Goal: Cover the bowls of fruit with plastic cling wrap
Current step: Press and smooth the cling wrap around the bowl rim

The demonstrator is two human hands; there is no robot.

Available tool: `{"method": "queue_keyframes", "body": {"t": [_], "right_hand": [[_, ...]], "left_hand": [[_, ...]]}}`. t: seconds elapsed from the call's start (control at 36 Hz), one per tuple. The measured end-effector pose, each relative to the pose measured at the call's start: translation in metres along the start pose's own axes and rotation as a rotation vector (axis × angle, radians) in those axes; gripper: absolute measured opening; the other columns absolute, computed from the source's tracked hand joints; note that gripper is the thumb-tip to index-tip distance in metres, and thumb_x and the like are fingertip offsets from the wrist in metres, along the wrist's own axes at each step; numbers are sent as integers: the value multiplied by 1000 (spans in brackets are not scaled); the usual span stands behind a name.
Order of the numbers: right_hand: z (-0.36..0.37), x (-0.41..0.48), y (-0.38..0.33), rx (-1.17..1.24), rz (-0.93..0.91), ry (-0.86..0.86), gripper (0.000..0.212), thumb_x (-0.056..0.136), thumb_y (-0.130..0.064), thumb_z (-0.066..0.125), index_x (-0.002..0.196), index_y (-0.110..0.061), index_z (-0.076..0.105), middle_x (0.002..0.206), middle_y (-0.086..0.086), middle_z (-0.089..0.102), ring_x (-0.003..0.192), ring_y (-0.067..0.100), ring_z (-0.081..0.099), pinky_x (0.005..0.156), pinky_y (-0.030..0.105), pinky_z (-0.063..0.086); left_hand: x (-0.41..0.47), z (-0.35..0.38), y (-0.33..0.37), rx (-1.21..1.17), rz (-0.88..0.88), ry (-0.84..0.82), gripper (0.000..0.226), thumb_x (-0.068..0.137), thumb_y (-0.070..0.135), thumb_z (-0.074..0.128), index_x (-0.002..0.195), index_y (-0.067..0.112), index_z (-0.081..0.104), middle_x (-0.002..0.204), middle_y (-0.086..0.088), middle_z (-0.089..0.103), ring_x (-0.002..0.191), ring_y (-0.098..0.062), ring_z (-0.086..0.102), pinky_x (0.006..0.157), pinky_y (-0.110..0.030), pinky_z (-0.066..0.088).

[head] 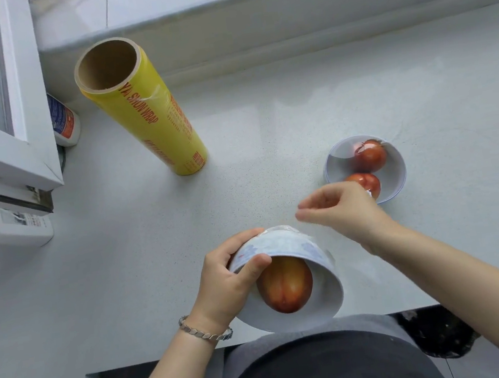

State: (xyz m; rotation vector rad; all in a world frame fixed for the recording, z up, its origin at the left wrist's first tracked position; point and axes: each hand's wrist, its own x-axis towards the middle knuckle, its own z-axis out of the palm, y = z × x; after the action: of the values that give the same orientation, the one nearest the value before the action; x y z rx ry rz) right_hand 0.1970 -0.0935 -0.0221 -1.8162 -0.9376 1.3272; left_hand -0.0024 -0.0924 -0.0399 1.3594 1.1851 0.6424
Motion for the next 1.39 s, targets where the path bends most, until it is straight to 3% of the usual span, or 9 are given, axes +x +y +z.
{"method": "queue_keyframes", "body": {"t": [0.11, 0.31, 0.53, 0.75, 0.86, 0.97, 1.17, 1.31, 1.39], "right_hand": [[-2, -20, -18, -11, -403, -182, 12, 84, -23, 65, 84, -15, 72, 87, -6, 71, 85, 1, 64, 80, 13, 47], [15, -27, -6, -215, -384, -423, 50, 80, -52, 43, 117, -26, 64, 121, -18, 60, 117, -11, 49, 103, 14, 36], [14, -18, 2, -251, -194, -487, 36, 85, -50, 48, 116, -36, 60, 115, -22, 60, 109, -7, 52, 101, 21, 39], [-4, -20, 19, 200, -50, -544, 59, 69, -53, 61, 118, -21, 59, 104, -15, 69, 97, -1, 63, 78, 11, 43], [-1, -16, 24, 255, -54, -435, 51, 69, -44, 65, 115, -22, 62, 108, -7, 70, 103, 8, 63, 83, 19, 46], [-3, -13, 23, 261, -62, -394, 29, 75, -29, 59, 103, -25, 66, 96, -9, 72, 93, 5, 65, 80, 17, 49], [-3, -15, 14, 166, -66, -431, 52, 66, -40, 70, 113, -20, 63, 107, 2, 71, 102, 13, 65, 92, 26, 50], [-12, -10, 3, 161, -76, -412, 24, 71, -34, 63, 92, -22, 66, 89, -4, 72, 80, 5, 66, 73, 16, 50], [-16, -6, -7, 109, -67, -432, 22, 72, -36, 72, 84, -18, 67, 93, 5, 71, 82, 12, 64, 81, 29, 50]], "left_hand": [[1, -1, 2, 18, -6, -11, 67, 51, 83, 61, 95, 32, 66, 91, 15, 72, 89, 0, 65, 76, -12, 48], [4, 2, 7, -44, -11, 4, 75, 50, 81, 63, 105, 29, 61, 101, 17, 67, 98, 7, 62, 78, -8, 46], [4, 1, 2, -53, -39, 9, 81, 44, 84, 64, 106, 32, 60, 92, 10, 69, 87, 1, 66, 74, -11, 48], [8, 2, 3, -240, -82, 188, 89, 41, 85, 64, 104, 23, 64, 82, 17, 73, 80, 1, 66, 70, -14, 51], [9, 6, -1, -298, -128, 191, 63, 52, 79, 66, 95, 33, 72, 104, 1, 71, 99, -15, 65, 85, -30, 53], [13, 0, 8, -244, -109, 29, 34, 81, 43, 51, 98, 19, 67, 99, 4, 72, 94, -8, 64, 78, -18, 50], [24, -2, 11, -61, -90, -167, 63, 56, 77, 64, 96, 28, 68, 99, 12, 72, 99, -6, 64, 84, -18, 47], [16, 1, 11, -123, -19, -78, 59, 53, 79, 64, 90, 33, 70, 94, 15, 72, 91, -2, 65, 77, -14, 47], [13, 4, 11, -141, -19, -68, 58, 49, 79, 67, 87, 34, 71, 92, 14, 72, 89, -2, 65, 77, -14, 48]]}}
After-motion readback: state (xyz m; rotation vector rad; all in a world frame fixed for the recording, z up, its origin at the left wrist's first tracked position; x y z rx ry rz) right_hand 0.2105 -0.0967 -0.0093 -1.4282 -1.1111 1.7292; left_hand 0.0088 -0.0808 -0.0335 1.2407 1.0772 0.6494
